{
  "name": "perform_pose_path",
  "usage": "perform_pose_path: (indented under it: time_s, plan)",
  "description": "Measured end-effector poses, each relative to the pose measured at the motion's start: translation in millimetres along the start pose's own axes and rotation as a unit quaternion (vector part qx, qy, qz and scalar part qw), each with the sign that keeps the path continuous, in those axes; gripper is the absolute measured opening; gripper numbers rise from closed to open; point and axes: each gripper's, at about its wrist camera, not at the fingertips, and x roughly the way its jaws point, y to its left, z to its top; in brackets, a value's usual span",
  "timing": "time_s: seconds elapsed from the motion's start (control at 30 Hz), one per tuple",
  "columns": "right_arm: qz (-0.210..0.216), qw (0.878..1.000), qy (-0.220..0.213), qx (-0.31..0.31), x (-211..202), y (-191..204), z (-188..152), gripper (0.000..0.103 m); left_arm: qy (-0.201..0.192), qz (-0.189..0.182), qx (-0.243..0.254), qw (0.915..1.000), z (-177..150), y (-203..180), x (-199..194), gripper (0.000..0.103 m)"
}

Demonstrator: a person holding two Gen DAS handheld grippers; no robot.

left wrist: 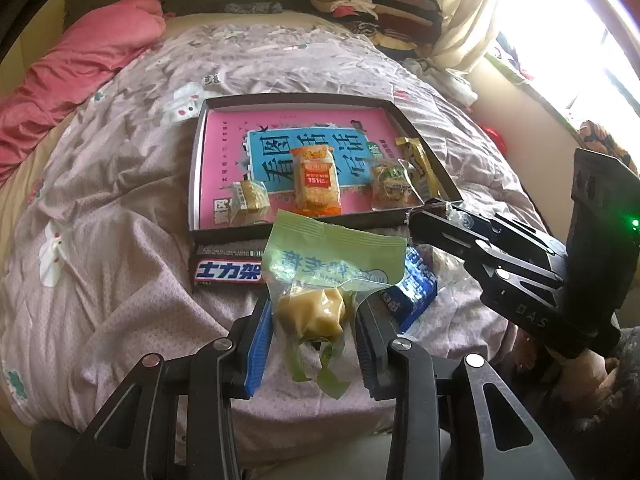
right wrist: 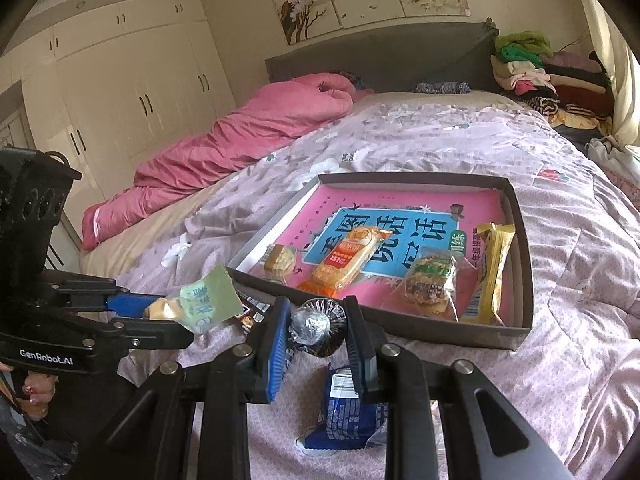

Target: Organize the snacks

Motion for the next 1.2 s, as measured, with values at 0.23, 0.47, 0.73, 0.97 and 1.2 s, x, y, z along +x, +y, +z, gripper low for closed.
perform_pose_path:
  time_s: [0.23, 0.47, 0.73, 0.97, 1.2]
  plan:
    - [0.000, 1.000, -0.011, -0.006, -4, 2, 4, 0.027, -0.006, 0.008, -0.003, 0.9999, 12, -1, -1, 0.039]
    - [-0.003, 1.000, -0.021, 0.002, -7, -2, 8, 0.027, -0.006, 0.004, -0.006, 1.0000, 23, -6, 11, 0.039]
    - [-0.011, 0.999, -0.037, 0.013, -15, -12, 12, 0.027, -0.019, 0.006, -0.007, 0.9998, 35, -9, 13, 0.039]
    - [-0.024, 0.998, -0.050, 0.027, -21, -23, 14, 0.027, -0.035, 0.011, -0.009, 0.9993, 47, -10, 10, 0.039]
    - [-0.042, 0.996, -0.062, 0.039, -26, -36, 18, 0.027, -0.043, 0.012, -0.008, 0.9990, 59, -11, 15, 0.039]
